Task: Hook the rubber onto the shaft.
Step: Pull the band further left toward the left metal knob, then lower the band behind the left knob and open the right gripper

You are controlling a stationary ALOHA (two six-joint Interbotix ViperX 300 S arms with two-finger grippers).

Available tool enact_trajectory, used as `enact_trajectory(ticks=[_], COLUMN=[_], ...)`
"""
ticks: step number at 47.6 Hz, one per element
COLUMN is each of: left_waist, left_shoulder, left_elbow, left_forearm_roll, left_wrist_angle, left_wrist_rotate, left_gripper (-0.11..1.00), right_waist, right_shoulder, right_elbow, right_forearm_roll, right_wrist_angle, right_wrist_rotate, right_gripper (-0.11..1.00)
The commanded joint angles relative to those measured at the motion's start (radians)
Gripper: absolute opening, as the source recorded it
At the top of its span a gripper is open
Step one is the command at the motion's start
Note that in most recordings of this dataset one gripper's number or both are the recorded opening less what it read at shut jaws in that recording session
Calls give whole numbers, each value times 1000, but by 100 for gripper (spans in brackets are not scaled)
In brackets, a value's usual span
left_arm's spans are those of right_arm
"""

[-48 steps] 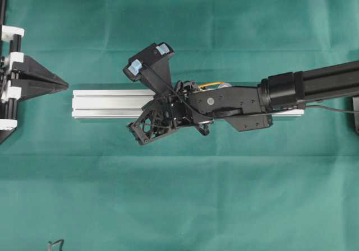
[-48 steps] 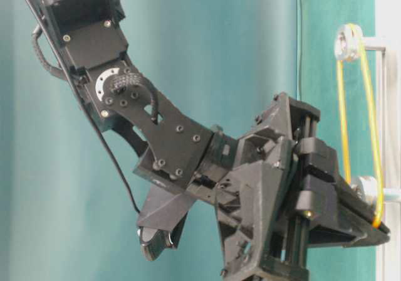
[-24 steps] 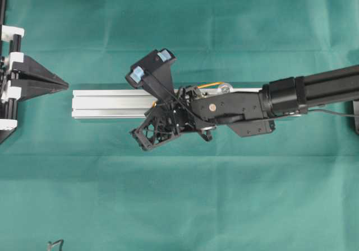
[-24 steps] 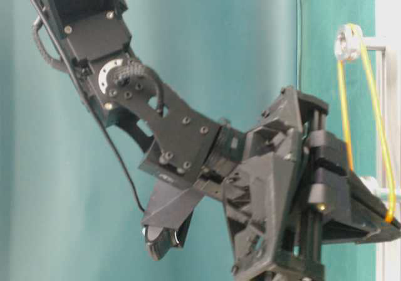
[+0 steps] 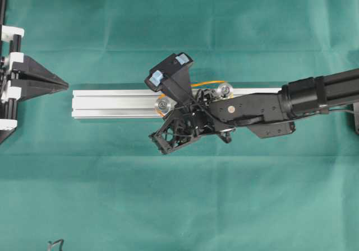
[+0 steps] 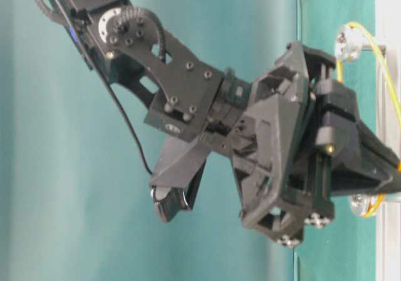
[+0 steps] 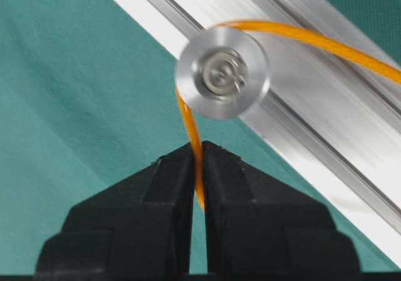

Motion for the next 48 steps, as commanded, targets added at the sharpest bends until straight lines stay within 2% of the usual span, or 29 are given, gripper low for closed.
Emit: enact_trajectory(ticks=[1,29,48], left_waist=[2,2,2], left_shoulder=[8,8,8], left_elbow=[-34,-34,-32], left_forearm_roll=[0,0,0], left_wrist_angle=[-5,-5,-5], left_wrist_rotate=[0,0,0], left_gripper=[0,0,0], right_waist=[3,3,3], right_shoulder=[-54,-123,-132], right_elbow=[3,92,103], right_forearm_roll=[3,-5,-18], right_wrist_angle=[-3,-3,-6], right_wrist_rotate=[2,-2,-11], right_gripper=[6,6,6])
